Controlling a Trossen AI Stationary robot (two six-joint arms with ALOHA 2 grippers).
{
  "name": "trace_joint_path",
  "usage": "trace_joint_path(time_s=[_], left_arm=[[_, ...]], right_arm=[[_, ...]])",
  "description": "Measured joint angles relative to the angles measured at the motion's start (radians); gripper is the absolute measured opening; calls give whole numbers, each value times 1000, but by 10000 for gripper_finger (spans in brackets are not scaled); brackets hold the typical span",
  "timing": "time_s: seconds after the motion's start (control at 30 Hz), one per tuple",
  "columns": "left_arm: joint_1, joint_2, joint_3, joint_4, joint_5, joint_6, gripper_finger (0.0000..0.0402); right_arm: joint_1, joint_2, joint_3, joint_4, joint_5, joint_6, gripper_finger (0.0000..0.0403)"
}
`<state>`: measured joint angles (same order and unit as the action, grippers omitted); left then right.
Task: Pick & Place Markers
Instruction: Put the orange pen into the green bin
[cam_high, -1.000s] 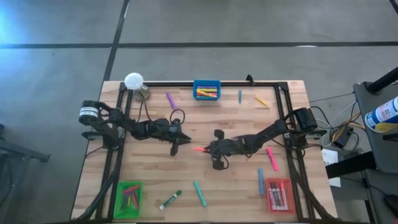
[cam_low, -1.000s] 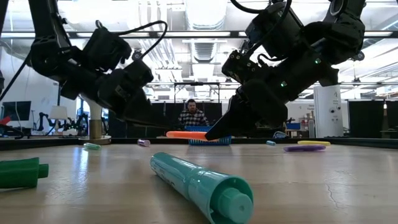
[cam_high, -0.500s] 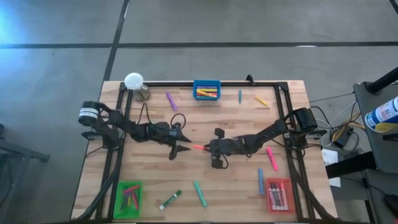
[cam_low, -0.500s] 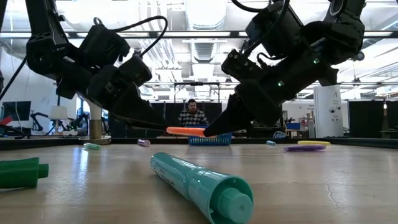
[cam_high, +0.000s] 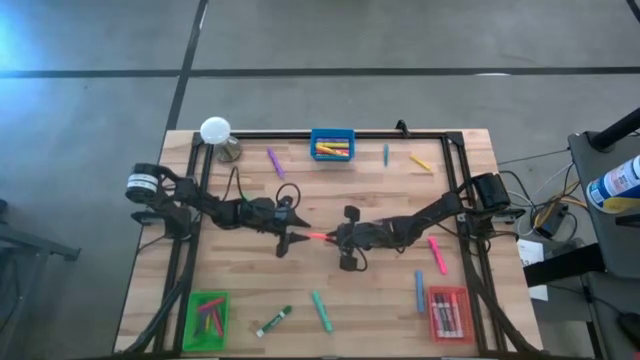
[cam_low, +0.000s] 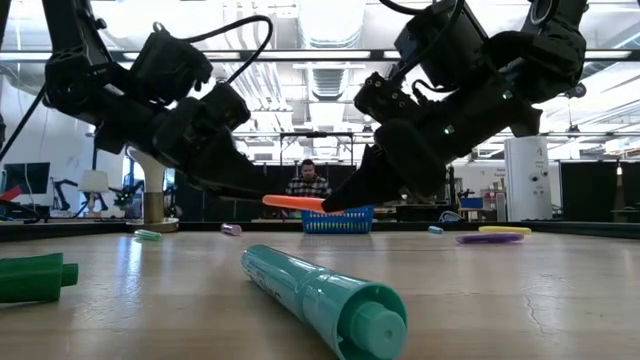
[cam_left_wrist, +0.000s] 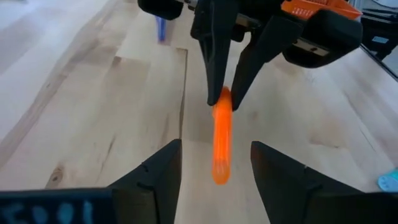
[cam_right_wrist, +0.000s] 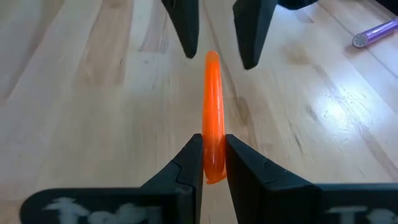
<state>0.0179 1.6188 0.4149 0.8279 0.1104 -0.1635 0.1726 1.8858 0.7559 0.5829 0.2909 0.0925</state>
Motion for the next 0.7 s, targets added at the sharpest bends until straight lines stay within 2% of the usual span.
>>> trace_joint_path(time_s=[0.4,0.7], left_arm=[[-37,39,17,-8,-5,-14,178],[-45,42,38,0,-8,-10,128]], right_arm=[[0,0,0,22,0,-3,52],[2,0,-3,22,-3,-7,52]])
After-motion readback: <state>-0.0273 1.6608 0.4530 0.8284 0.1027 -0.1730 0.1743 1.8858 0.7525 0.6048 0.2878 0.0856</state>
